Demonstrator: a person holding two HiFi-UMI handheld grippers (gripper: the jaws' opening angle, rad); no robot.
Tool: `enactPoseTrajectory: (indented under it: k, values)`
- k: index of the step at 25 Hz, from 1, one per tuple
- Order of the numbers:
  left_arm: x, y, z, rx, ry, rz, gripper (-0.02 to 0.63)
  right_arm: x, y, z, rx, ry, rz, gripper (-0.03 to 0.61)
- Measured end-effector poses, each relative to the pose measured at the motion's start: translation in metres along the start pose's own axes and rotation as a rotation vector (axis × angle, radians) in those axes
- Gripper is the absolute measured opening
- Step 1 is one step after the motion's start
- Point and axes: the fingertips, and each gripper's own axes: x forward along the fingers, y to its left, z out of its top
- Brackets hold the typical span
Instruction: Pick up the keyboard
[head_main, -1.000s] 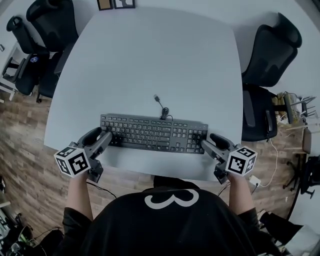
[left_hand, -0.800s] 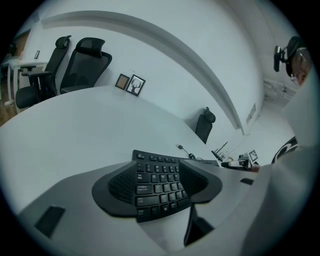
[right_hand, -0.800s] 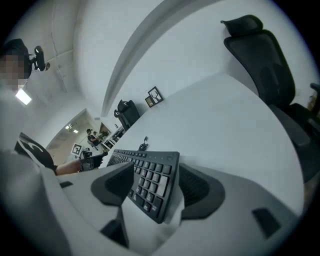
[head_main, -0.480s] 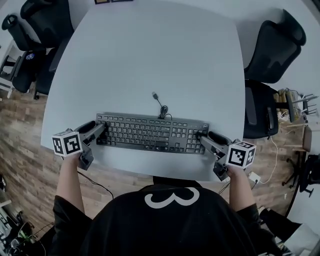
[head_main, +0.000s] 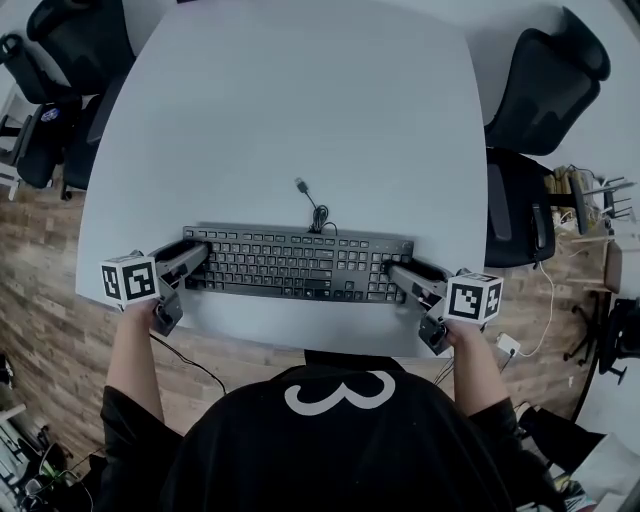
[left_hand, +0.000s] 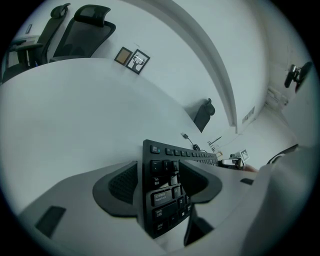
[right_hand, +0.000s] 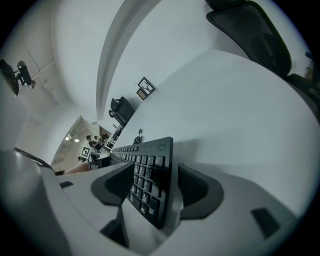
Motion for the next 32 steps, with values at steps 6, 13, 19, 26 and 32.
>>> enactPoseTrajectory:
  k: [6, 13, 19, 26, 32]
  values:
    - [0.001, 0.002, -0.002, -0.013, 0.009, -0.014, 0.255, 0.007, -0.001, -0.001, 0.000, 0.028, -0.018, 0.268]
    - [0.006, -0.004, -0.006, -0.012, 0.056, -0.029, 0.247, 0.010, -0.002, -0.005, 0.045, 0.046, -0.026, 0.193]
    - [0.006, -0.007, -0.005, -0.016, 0.059, -0.027, 0.232, 0.011, -0.004, -0.004, 0.035, 0.053, -0.044, 0.175]
    - [0.007, -0.006, -0.005, -0.025, 0.064, 0.000, 0.225, 0.010, -0.005, -0.004, 0.023, 0.053, -0.051, 0.172]
    - [0.008, -0.005, -0.005, -0.027, 0.053, 0.007, 0.224, 0.011, -0.006, -0.004, 0.025, 0.057, -0.048, 0.169]
